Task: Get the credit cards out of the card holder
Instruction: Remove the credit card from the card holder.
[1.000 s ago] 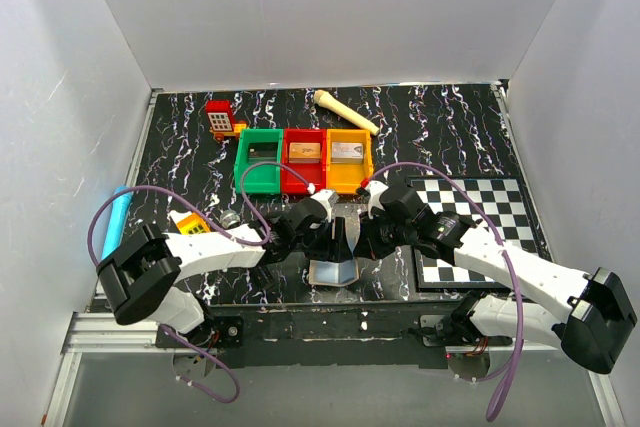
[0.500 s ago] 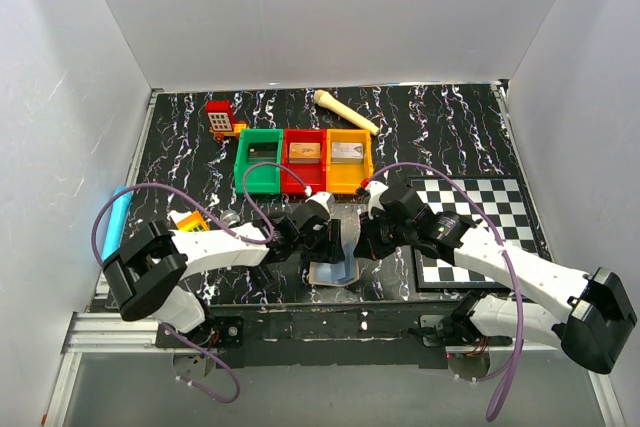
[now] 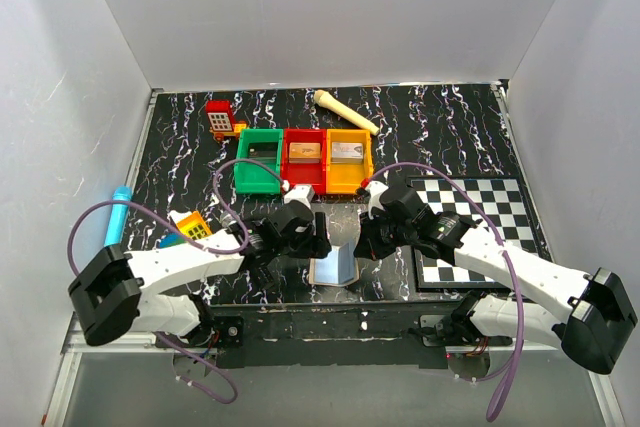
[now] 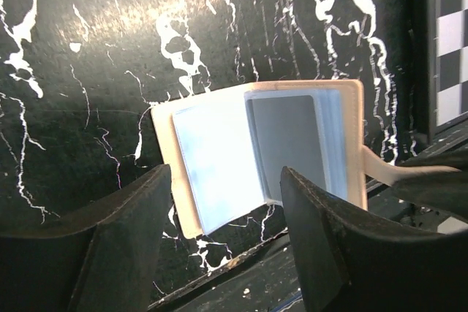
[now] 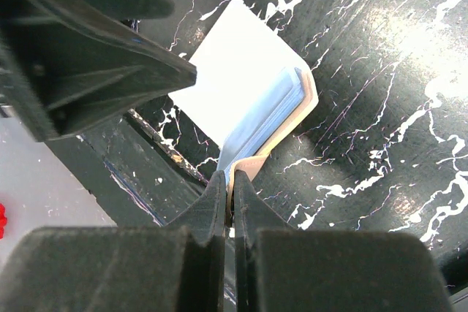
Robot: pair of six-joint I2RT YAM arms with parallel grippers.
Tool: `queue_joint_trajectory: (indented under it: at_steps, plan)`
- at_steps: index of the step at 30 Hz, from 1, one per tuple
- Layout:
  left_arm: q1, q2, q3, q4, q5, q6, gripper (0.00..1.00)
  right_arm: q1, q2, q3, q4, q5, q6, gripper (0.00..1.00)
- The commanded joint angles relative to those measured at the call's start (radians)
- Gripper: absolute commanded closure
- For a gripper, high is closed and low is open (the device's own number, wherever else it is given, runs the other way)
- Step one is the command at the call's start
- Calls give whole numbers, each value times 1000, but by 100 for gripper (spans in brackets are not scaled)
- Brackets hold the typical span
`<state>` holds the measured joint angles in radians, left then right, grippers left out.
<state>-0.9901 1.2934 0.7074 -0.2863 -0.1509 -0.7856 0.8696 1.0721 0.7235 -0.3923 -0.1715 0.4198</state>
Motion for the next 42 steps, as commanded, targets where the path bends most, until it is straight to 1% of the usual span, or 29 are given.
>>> queue_joint_trajectory:
  at_steps: [1, 4, 7, 11, 15, 30, 36, 42]
  plan:
    - [2, -111, -16, -11, -61, 8, 38, -4, -26, 24, 13, -10, -3, 99]
    - [4, -103, -5, 50, 17, 39, 35, -4, -26, 25, 13, -6, -3, 99]
    - [-1, -14, 43, 67, 89, 55, 35, -4, -23, 27, 15, -5, -1, 99]
    - [-18, 79, 86, 73, 125, 65, 35, -4, -21, 28, 10, -10, -1, 99]
    - [-33, 122, 107, 79, 125, 63, 35, -4, -24, 27, 9, -13, -1, 99]
    - [-51, 185, 135, 81, 128, 75, 35, -4, -14, 36, 12, -20, -1, 99]
    - [-51, 161, 127, 79, 114, 71, 35, -4, -8, 36, 15, -23, -4, 99]
    - [-51, 100, 119, 84, 96, 71, 31, -4, -6, 40, 12, -17, -6, 99]
